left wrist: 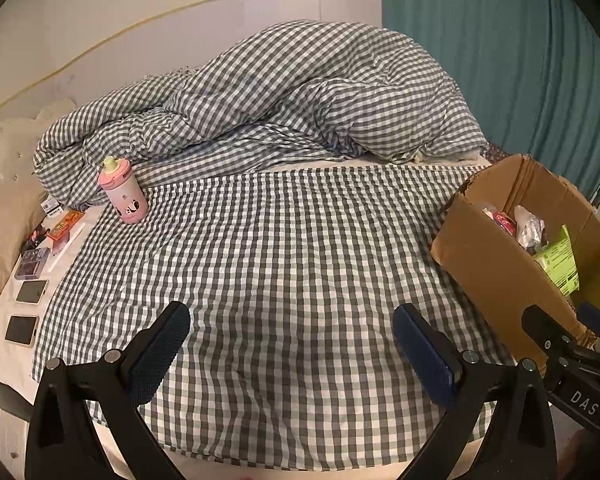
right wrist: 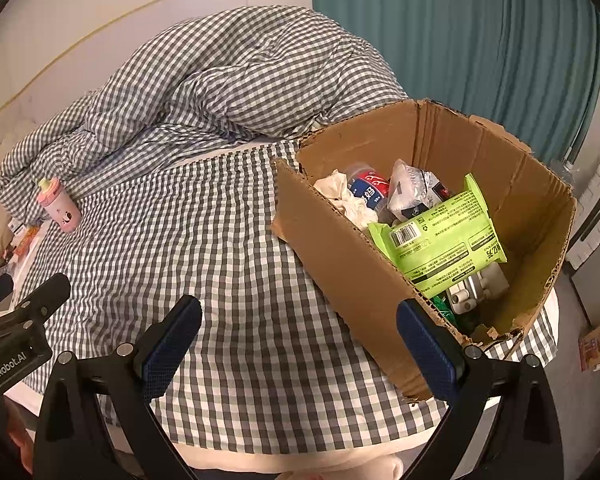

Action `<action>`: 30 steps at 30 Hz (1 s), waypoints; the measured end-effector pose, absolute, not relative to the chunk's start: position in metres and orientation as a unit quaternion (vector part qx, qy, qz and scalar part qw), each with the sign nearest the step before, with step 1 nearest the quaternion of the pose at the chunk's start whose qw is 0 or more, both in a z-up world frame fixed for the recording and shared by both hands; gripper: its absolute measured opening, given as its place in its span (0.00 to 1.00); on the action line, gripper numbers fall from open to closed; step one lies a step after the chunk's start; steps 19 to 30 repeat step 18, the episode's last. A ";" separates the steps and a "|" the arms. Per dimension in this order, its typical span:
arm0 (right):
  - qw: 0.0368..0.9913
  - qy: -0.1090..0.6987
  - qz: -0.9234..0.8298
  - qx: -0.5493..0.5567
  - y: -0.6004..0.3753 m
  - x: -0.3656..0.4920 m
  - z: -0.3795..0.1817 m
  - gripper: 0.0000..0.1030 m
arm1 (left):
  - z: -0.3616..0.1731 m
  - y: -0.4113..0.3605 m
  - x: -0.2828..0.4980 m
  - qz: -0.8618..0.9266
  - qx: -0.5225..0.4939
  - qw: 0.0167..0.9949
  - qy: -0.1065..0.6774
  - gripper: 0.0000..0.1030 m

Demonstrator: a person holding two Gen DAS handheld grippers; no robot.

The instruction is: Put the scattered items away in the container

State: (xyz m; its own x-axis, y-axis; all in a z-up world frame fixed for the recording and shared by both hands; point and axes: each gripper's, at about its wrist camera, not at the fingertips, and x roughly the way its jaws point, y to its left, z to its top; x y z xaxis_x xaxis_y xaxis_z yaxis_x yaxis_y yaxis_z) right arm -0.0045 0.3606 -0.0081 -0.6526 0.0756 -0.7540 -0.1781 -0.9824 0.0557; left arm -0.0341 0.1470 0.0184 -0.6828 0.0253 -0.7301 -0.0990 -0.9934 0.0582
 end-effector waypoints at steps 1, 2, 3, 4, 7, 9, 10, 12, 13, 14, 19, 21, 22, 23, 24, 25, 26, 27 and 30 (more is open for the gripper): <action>0.071 0.063 0.907 -0.411 0.360 -0.004 -0.008 0.95 | 0.018 0.147 -0.034 0.916 -0.397 0.034 0.047 1.00; 0.071 0.063 0.907 -0.410 0.360 -0.004 -0.008 0.95 | 0.018 0.147 -0.035 0.916 -0.398 0.034 0.048 1.00; 0.071 0.064 0.907 -0.410 0.360 -0.004 -0.008 0.95 | 0.017 0.147 -0.035 0.915 -0.398 0.033 0.049 1.00; 0.071 0.064 0.907 -0.410 0.360 -0.004 -0.008 0.95 | 0.017 0.147 -0.035 0.915 -0.399 0.033 0.049 1.00; 0.072 0.065 0.906 -0.411 0.361 -0.004 -0.009 0.95 | 0.014 0.145 -0.037 0.914 -0.402 0.029 0.049 1.00; 0.073 0.066 0.906 -0.413 0.361 -0.004 -0.010 0.95 | 0.012 0.144 -0.038 0.913 -0.403 0.028 0.048 1.00; 0.073 0.067 0.905 -0.413 0.361 -0.004 -0.010 0.95 | 0.012 0.144 -0.038 0.914 -0.401 0.029 0.048 1.00; 0.072 0.072 0.904 -0.415 0.361 -0.004 -0.012 0.95 | 0.012 0.144 -0.037 0.918 -0.390 0.038 0.052 1.00; 0.071 0.075 0.903 -0.416 0.361 -0.005 -0.012 0.95 | 0.013 0.145 -0.035 0.922 -0.381 0.042 0.059 1.00; 0.070 0.079 0.902 -0.418 0.362 -0.005 -0.013 0.95 | 0.013 0.146 -0.034 0.924 -0.375 0.048 0.058 1.00; 0.070 0.087 0.899 -0.423 0.361 -0.005 -0.017 0.95 | 0.012 0.141 -0.034 0.921 -0.384 0.060 0.022 1.00; 0.070 0.087 0.899 -0.423 0.361 -0.005 -0.017 0.95 | 0.012 0.141 -0.034 0.921 -0.384 0.060 0.022 1.00; 0.070 0.087 0.899 -0.423 0.361 -0.005 -0.017 0.95 | 0.012 0.141 -0.034 0.921 -0.384 0.060 0.022 1.00; 0.070 0.087 0.899 -0.423 0.361 -0.005 -0.017 0.95 | 0.012 0.141 -0.034 0.921 -0.384 0.060 0.022 1.00; 0.070 0.087 0.899 -0.423 0.361 -0.005 -0.017 0.95 | 0.012 0.141 -0.034 0.921 -0.384 0.060 0.022 1.00; 0.070 0.087 0.899 -0.423 0.361 -0.005 -0.017 0.95 | 0.012 0.141 -0.034 0.921 -0.384 0.060 0.022 1.00; 0.070 0.087 0.899 -0.423 0.361 -0.005 -0.017 0.95 | 0.012 0.141 -0.034 0.921 -0.384 0.060 0.022 1.00; 0.070 0.087 0.899 -0.423 0.361 -0.005 -0.017 0.95 | 0.012 0.141 -0.034 0.921 -0.384 0.060 0.022 1.00; 0.070 0.087 0.899 -0.423 0.361 -0.005 -0.017 0.95 | 0.012 0.141 -0.034 0.921 -0.384 0.060 0.022 1.00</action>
